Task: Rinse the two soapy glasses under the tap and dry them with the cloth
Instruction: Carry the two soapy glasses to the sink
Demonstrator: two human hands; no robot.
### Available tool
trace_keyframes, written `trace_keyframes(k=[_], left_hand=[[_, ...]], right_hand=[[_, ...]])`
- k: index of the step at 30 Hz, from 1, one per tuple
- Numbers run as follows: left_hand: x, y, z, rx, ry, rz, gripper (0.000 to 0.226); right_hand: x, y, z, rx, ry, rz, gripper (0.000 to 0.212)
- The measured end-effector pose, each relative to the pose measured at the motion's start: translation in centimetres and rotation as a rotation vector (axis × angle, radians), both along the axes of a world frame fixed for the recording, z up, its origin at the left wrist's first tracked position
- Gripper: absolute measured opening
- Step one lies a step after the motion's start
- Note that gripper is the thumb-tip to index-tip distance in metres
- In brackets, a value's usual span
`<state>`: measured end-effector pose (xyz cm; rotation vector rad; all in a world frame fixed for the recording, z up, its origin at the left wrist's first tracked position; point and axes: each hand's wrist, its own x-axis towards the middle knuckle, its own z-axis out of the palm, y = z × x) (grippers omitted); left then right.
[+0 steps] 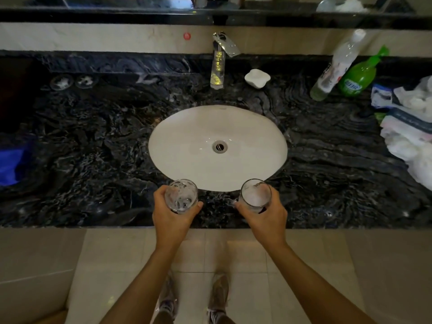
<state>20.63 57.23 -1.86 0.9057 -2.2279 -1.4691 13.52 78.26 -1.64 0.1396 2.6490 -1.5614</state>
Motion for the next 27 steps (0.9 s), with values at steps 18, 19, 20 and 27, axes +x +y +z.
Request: trace_keyframes(k=[18, 19, 20, 27], left_hand=[[0.5, 0.4, 0.0, 0.032, 0.013, 0.032, 0.077], [0.6, 0.4, 0.1, 0.032, 0.012, 0.029, 0.078], [0.6, 0.4, 0.3, 0.033, 0.012, 0.027, 0.079], [0.6, 0.3, 1.7, -0.006, -0.018, -0.025, 0.092]], right_hand=[[-0.7, 1.9, -0.1, -0.028, -0.025, -0.018, 0.084], [-0.8, 2.0, 0.0, -0.025, -0.025, -0.015, 0.085], [-0.8, 2.0, 0.1, -0.022, -0.024, -0.011, 0.085], [-0.8, 2.4, 0.5, -0.019, -0.01, 0.025, 0.089]])
